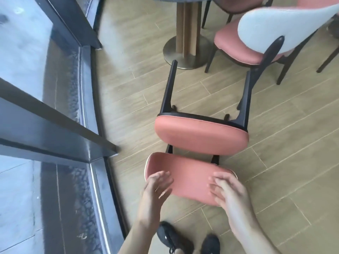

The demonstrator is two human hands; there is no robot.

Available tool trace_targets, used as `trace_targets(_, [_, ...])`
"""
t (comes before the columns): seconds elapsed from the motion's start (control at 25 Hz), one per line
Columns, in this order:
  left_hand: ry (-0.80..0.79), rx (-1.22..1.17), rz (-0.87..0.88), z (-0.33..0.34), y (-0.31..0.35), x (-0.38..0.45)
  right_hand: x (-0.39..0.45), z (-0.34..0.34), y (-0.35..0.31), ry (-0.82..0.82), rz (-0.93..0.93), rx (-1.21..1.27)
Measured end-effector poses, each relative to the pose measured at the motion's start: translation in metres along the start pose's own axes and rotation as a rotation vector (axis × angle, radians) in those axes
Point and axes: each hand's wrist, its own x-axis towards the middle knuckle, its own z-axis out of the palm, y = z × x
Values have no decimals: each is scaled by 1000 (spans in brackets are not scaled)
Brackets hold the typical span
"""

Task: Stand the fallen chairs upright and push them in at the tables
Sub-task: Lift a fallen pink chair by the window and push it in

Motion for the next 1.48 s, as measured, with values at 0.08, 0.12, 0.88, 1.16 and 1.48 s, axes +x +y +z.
trace_targets(0.08, [32,-6,-35,-15,-34,14,16,-13,44,0,46,46])
trace_targets(0.12, [41,-32,-68,-20,-50,24,26,-18,65,5,71,87])
trace_targets(0.88, [163,-290,-238,-125,-366,348,292,-57,477,228,438,502])
trace_targets(1.16, [304,-226,-269,-142,-433,427,364,-45,557,156,499,517])
trace_targets(1.48, [435,-79,-191,-147,-461,464,408,-46,588,175,530,605])
